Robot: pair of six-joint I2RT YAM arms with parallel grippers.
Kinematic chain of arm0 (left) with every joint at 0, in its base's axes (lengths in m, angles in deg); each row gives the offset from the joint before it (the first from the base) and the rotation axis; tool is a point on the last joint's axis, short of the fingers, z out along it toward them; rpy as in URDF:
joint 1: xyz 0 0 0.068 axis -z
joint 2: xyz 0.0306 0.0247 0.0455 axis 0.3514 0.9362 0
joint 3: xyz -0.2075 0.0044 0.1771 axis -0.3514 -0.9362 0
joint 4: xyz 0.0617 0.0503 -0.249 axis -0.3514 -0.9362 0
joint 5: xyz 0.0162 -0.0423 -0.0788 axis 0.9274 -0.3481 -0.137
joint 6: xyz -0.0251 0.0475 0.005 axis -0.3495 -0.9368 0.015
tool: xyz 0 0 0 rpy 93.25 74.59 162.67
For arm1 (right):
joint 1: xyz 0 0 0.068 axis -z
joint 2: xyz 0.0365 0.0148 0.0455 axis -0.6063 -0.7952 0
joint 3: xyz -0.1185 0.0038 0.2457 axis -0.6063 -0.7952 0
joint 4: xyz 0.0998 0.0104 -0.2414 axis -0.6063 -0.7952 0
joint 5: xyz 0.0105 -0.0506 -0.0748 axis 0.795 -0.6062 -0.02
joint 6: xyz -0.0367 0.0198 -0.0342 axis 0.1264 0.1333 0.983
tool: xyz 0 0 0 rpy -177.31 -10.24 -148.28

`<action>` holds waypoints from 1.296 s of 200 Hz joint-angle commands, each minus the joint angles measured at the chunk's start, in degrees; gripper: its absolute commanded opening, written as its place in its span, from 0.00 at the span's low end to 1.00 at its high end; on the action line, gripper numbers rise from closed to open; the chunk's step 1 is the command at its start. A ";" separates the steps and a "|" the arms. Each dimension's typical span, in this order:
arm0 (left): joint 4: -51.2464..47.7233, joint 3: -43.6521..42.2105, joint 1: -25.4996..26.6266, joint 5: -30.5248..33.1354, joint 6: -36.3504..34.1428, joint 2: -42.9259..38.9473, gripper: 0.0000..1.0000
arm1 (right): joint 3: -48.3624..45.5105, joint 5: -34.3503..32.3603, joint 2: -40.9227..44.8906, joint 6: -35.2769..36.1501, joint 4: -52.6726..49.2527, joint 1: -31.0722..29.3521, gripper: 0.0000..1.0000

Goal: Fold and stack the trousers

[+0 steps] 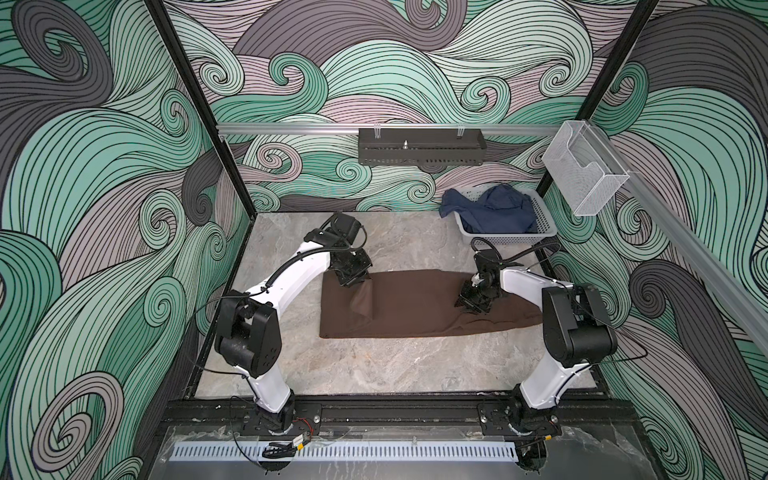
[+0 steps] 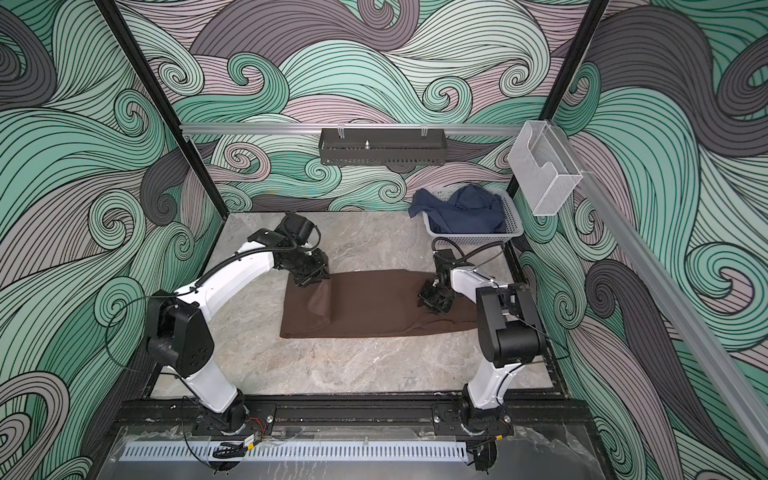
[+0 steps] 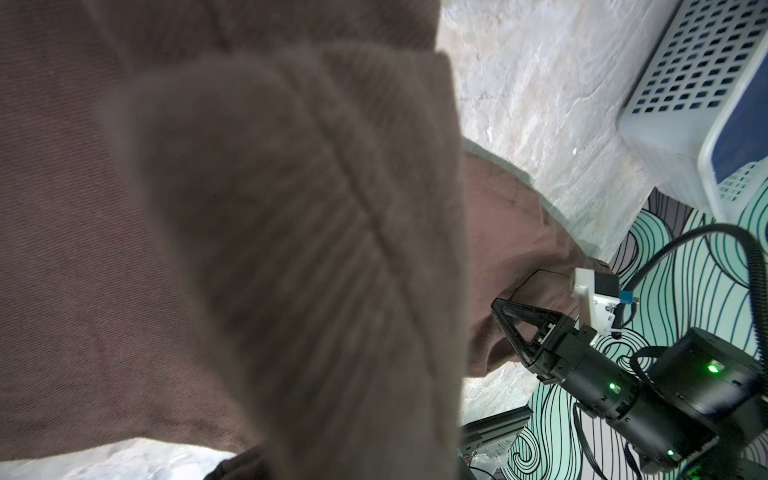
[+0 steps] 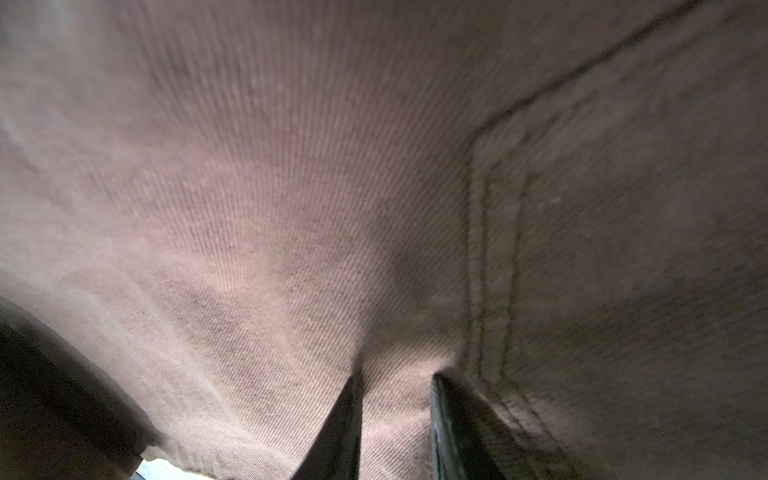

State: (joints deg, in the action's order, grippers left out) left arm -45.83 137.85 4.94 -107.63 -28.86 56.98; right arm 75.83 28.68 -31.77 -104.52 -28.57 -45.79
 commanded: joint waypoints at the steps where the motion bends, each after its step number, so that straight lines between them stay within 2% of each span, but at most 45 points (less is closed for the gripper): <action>1: 1.18 4.33 2.19 0.50 2.86 2.81 0.00 | -0.43 -0.36 -2.08 0.61 -1.23 -0.07 0.30; 57: 0.44 13.53 7.35 -1.04 3.75 11.40 0.00 | 0.27 0.37 -2.30 0.02 -1.47 -0.06 0.31; 150: -1.21 21.15 12.64 -3.98 4.17 20.39 0.00 | -0.05 0.75 -1.99 -1.05 -1.43 -0.05 0.31; 241: -2.77 21.48 14.29 -6.65 3.51 25.57 0.00 | -0.35 0.67 -1.38 -1.14 -1.74 -0.06 0.31; 251: -2.52 22.03 14.43 -7.30 3.51 26.03 0.07 | -0.34 0.72 -1.30 -1.21 -1.82 -0.06 0.31; 259: -2.49 22.73 14.56 -7.68 3.34 26.29 0.19 | -0.16 0.58 -1.11 -1.15 -1.96 -0.06 0.32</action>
State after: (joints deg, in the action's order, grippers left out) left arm -46.97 157.66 18.62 -112.61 -25.19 81.89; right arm 76.31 29.22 -32.08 -105.41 -29.01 -45.71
